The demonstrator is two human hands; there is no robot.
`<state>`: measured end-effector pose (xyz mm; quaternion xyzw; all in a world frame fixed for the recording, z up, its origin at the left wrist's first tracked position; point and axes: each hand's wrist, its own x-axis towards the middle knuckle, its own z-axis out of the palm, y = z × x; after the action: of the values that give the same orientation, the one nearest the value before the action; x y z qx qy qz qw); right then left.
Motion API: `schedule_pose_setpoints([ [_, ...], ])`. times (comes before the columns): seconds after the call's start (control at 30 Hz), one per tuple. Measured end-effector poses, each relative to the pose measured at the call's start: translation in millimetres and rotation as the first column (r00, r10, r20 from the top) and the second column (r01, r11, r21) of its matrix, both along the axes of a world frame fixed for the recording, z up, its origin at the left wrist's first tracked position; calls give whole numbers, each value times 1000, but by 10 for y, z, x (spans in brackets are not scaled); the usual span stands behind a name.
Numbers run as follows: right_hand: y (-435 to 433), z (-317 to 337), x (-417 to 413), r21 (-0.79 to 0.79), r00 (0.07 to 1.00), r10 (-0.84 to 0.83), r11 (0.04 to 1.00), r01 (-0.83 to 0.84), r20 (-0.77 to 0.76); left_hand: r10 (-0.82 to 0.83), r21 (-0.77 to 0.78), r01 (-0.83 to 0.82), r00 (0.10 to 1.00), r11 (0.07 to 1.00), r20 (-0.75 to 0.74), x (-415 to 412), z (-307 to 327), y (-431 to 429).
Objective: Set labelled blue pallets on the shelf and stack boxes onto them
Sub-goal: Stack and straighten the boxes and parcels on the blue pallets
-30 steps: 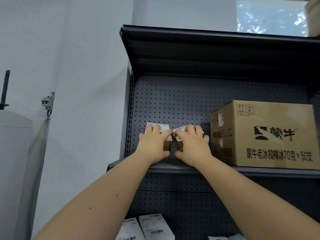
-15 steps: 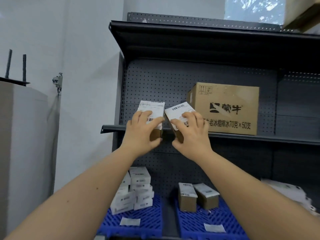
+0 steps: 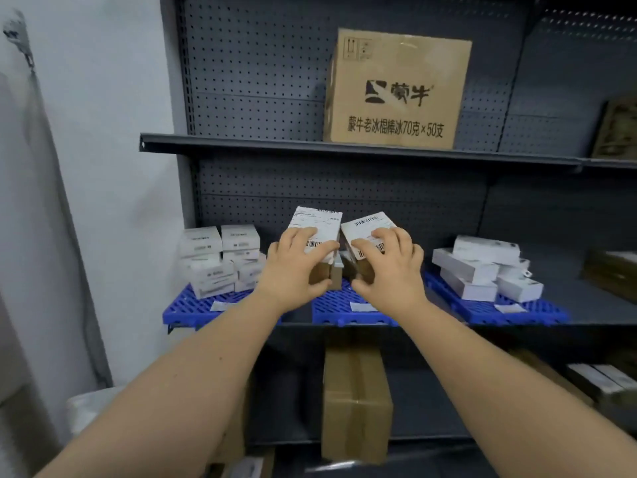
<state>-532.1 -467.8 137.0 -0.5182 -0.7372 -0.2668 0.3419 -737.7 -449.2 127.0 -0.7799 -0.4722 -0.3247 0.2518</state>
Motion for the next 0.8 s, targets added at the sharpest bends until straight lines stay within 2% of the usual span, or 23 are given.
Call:
schedule_pose_setpoints([
  [0.2,298,-500,118,-123,992,-80,990,68,-94,-4,-147,0,1000,989,-27,34,-564,423],
  [0.33,695,-666,147,-151,983,-132,982,112,-127,-11,-173,4,999,985,-42,-31,-715,919],
  [0.47,1255,-642,112,-170,970,-199,970,175,-140,-56,-191,51,998,980,-22,-52,-657,1572],
  [0.67,2177,-510,-48,-195,929,-273,954,228,-248,-127,-230,117,991,966,-33,-31,-416,2585],
  [0.8,2674,-582,-152,-259,911,-342,924,282,-228,-186,-290,177,983,940,-2,57,-407,3101],
])
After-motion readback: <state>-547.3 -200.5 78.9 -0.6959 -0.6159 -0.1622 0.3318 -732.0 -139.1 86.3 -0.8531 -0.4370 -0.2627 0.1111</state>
